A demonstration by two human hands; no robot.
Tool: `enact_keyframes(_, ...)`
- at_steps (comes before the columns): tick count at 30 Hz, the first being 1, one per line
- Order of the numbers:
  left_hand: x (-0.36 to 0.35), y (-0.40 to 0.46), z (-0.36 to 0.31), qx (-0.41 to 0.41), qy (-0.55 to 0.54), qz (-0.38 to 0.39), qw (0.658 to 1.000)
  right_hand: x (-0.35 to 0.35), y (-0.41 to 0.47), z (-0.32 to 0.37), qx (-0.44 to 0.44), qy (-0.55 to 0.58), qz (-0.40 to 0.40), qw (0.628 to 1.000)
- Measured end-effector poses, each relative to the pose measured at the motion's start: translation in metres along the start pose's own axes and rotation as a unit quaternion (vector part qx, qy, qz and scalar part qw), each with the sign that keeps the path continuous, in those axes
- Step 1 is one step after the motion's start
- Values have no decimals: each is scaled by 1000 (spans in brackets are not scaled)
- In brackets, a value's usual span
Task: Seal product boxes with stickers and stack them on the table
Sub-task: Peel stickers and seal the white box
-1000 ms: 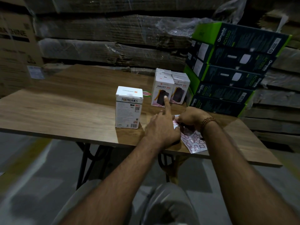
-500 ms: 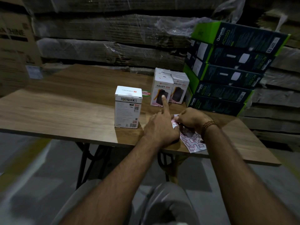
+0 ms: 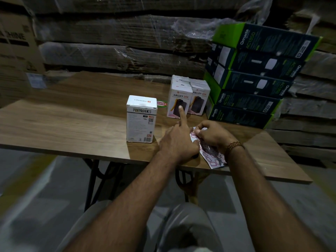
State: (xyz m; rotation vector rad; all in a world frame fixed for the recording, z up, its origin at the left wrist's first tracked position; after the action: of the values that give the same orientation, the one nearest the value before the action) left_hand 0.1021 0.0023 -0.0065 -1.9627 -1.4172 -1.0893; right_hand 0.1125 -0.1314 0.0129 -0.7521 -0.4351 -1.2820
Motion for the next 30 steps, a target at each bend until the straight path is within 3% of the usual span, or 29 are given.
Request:
enact_keyframes(16, 3, -6, -8, -1, 4, 38, 999, 7, -6, -14, -19, 100, -19, 995)
enact_keyframes(22, 10, -11, -6, -14, -89, 32, 995, 9, -15, -9, -6, 140, 15, 990)
enact_keyframes(26, 20, -19, -8, -44, -136, -15, 990, 10, -19, -8, 5, 140, 15, 990)
enact_keyframes(30, 41, -36, -20, -110, -120, -138, 977, 20, -28, 3, 50, 114, -42, 991)
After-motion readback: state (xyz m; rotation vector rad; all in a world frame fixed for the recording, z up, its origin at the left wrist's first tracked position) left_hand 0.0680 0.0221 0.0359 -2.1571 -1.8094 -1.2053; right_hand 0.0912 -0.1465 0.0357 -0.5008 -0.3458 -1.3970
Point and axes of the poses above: each hand's wrist, its own y-axis towards the middle knuckle, its own x-axis out of the back of the hand, z = x × y, the point moved 8 cm from there along y, towards the middle knuckle, and after that the axes turned 15 degrees about z, right-handed, at the moved point
